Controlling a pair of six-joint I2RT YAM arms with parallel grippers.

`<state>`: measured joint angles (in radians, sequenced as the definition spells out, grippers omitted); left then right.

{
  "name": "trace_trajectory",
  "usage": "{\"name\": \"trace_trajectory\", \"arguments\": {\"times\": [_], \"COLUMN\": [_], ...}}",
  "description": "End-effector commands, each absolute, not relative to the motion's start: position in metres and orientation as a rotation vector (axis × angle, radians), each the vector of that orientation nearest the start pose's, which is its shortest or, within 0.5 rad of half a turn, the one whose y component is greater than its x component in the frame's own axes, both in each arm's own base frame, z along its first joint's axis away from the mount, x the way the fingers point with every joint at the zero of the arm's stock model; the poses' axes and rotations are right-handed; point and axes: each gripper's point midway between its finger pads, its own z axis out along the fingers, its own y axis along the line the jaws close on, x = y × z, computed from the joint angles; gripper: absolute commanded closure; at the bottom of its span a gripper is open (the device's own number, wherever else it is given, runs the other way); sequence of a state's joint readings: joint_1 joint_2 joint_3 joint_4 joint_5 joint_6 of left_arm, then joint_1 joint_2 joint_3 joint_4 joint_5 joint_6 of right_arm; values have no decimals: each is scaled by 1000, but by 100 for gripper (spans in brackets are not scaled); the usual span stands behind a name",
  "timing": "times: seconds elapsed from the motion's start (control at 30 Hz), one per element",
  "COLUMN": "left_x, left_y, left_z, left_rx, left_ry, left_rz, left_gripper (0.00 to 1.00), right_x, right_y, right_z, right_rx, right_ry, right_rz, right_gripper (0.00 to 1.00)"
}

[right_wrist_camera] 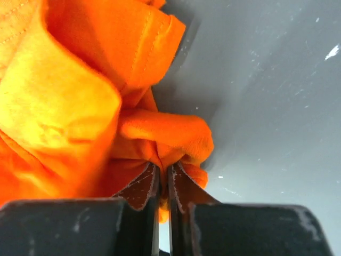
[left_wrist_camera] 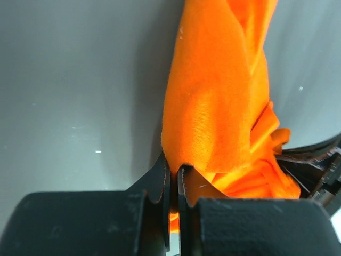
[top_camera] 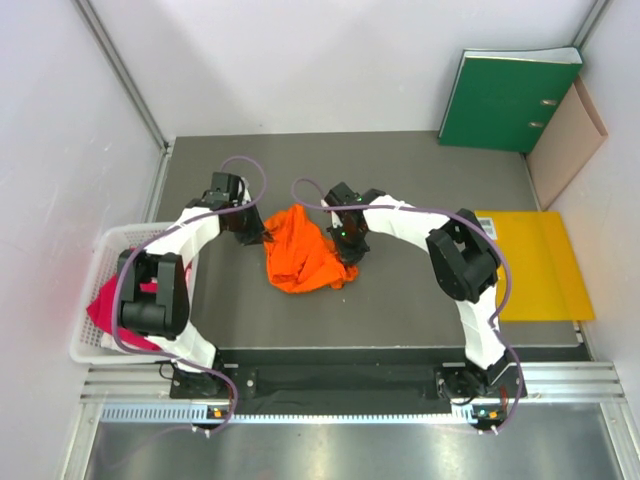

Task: Fold and stack the t-shirts
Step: Flatten out the tshirt

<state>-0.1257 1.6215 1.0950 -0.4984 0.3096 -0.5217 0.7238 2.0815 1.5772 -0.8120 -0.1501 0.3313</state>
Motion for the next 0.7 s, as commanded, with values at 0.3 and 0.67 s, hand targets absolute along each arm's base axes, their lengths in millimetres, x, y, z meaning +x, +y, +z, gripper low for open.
{"name": "trace_trajectory", "arguments": {"times": [0.3, 0.67], "left_x": [355, 278], "left_y": [-31, -47], "left_z": [97, 52], "left_rx": [-686, -842], "left_ry": [2552, 2824], "left_rz": [-362, -444], "left_gripper": [100, 25], "right_x": [346, 389], "right_y": [197, 165], "right_z": [58, 60], "right_rx": [-313, -291], "right_ry": [2803, 2740], "right_rz": [-68, -118], "right_gripper": [100, 100]}}
